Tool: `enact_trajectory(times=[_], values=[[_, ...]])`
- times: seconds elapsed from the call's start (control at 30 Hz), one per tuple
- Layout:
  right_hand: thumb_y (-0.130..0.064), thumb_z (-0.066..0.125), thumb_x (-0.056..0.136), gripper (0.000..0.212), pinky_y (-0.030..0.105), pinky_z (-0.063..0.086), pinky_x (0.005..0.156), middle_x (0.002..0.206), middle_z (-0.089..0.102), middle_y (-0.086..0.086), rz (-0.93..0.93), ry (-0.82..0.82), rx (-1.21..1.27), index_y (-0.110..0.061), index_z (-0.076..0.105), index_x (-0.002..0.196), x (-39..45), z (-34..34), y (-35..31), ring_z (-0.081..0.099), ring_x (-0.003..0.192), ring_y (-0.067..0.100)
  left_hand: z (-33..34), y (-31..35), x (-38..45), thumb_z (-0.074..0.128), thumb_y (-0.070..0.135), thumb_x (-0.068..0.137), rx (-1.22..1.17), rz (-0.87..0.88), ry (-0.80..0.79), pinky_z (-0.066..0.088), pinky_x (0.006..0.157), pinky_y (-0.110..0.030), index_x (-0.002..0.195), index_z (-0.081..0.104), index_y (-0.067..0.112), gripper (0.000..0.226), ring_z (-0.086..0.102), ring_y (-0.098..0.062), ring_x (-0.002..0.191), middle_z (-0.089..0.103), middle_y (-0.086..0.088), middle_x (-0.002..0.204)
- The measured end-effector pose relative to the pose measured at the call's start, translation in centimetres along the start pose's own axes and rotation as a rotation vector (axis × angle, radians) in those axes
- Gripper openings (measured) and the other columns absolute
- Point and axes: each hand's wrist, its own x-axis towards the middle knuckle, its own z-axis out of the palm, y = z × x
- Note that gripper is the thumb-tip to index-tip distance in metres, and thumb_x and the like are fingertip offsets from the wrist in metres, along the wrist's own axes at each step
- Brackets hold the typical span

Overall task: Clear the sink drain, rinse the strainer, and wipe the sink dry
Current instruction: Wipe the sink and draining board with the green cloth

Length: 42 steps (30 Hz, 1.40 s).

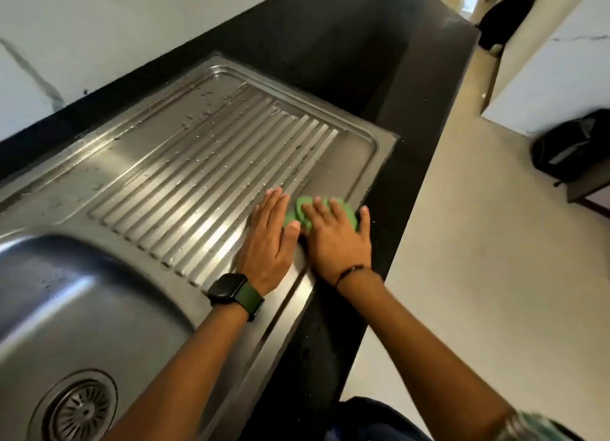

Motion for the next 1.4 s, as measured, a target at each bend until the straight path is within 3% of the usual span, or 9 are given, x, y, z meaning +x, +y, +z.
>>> enact_trajectory(times=[0.13, 0.27, 0.5, 0.63, 0.87, 1.03, 1.13, 1.27, 1.4], values=[[-0.035, 0.026, 0.097, 0.046, 0.057, -0.007, 0.112, 0.156, 0.018, -0.005, 0.206, -0.026, 0.071, -0.028, 0.024, 0.143, 8.8, -2.2, 4.4, 0.008, 0.145, 0.018, -0.1, 0.1, 0.2, 0.009, 0.054, 0.083, 0.006, -0.044, -0.05, 0.004, 0.119, -0.032, 0.145, 0.02, 0.011, 0.077, 0.001, -0.003, 0.139, 0.015, -0.006, 0.156], [-0.034, 0.025, 0.098, 0.045, 0.056, -0.004, 0.114, 0.155, 0.019, 0.0, 0.238, -0.113, 0.074, -0.023, 0.027, 0.142, 13.3, -3.8, 6.2, 0.009, 0.145, 0.023, 0.0, 0.7, 0.3, 0.003, 0.058, 0.08, 0.081, -0.041, -0.081, -0.004, 0.115, -0.023, 0.147, 0.013, 0.013, 0.081, 0.001, -0.011, 0.145, 0.01, -0.005, 0.157], [-0.042, 0.031, 0.095, 0.053, 0.05, -0.004, 0.115, 0.157, 0.015, 0.001, 0.019, -0.061, 0.03, -0.03, 0.017, 0.145, 2.6, -0.6, 0.7, 0.004, 0.145, 0.024, 0.7, 0.9, 1.1, 0.006, 0.057, 0.082, 0.056, -0.004, -0.013, 0.0, 0.114, -0.023, 0.146, 0.017, 0.011, 0.079, 0.0, -0.002, 0.137, 0.014, -0.007, 0.156], [-0.042, 0.031, 0.095, 0.055, 0.043, -0.012, 0.114, 0.157, 0.014, -0.007, -0.082, -0.065, 0.07, -0.031, 0.014, 0.146, -2.9, 0.2, -1.6, -0.001, 0.146, 0.02, 1.0, 1.5, 2.7, 0.023, 0.04, 0.089, -0.048, 0.05, -0.034, 0.006, 0.119, -0.034, 0.144, 0.024, 0.011, 0.063, 0.004, -0.003, 0.139, 0.018, -0.005, 0.155], [-0.043, 0.027, 0.097, 0.049, 0.053, -0.009, 0.113, 0.156, 0.016, -0.01, -0.051, -0.06, 0.02, -0.036, 0.016, 0.144, 3.1, -0.9, 3.9, 0.003, 0.146, 0.016, 0.9, 1.3, 3.2, 0.016, 0.049, 0.085, 0.013, -0.011, -0.007, 0.015, 0.118, -0.044, 0.142, 0.028, 0.004, 0.074, 0.013, -0.019, 0.143, 0.024, -0.014, 0.153], [-0.037, 0.031, 0.097, 0.045, 0.06, -0.003, 0.111, 0.156, 0.019, -0.008, 0.058, -0.053, 0.064, -0.033, 0.028, 0.142, 12.9, -3.3, 10.7, 0.006, 0.146, 0.018, 1.5, 1.3, 3.6, 0.01, 0.052, 0.084, 0.171, -0.03, -0.109, 0.001, 0.115, -0.029, 0.145, 0.019, 0.008, 0.076, 0.009, -0.019, 0.144, 0.017, -0.012, 0.155], [-0.031, 0.032, 0.099, 0.043, 0.057, -0.003, 0.113, 0.156, 0.018, -0.006, -0.005, -0.103, 0.105, -0.027, 0.032, 0.141, 15.7, -5.1, 13.4, 0.005, 0.146, 0.019, 2.1, 1.2, 3.8, 0.014, 0.051, 0.085, 0.214, -0.018, -0.135, 0.001, 0.113, -0.027, 0.146, 0.017, 0.008, 0.074, 0.008, -0.019, 0.145, 0.016, -0.012, 0.155], [-0.023, 0.031, 0.1, 0.042, 0.05, -0.002, 0.115, 0.155, 0.022, 0.007, -0.079, -0.11, 0.24, -0.016, 0.033, 0.141, 13.6, -5.9, 14.0, 0.007, 0.145, 0.025, 2.1, 1.3, 3.9, 0.021, 0.045, 0.088, 0.214, -0.009, -0.14, 0.003, 0.113, -0.027, 0.145, 0.017, 0.007, 0.069, 0.009, -0.021, 0.145, 0.016, -0.013, 0.155], [-0.02, 0.034, 0.099, 0.042, 0.048, -0.001, 0.116, 0.155, 0.022, 0.005, -0.091, -0.097, 0.345, -0.017, 0.033, 0.141, 6.3, -5.2, 13.4, 0.007, 0.146, 0.022, 2.0, 1.6, 3.9, 0.024, 0.044, 0.088, 0.139, -0.029, -0.139, 0.009, 0.115, -0.03, 0.145, 0.02, 0.006, 0.068, 0.011, -0.021, 0.144, 0.019, -0.013, 0.155]])
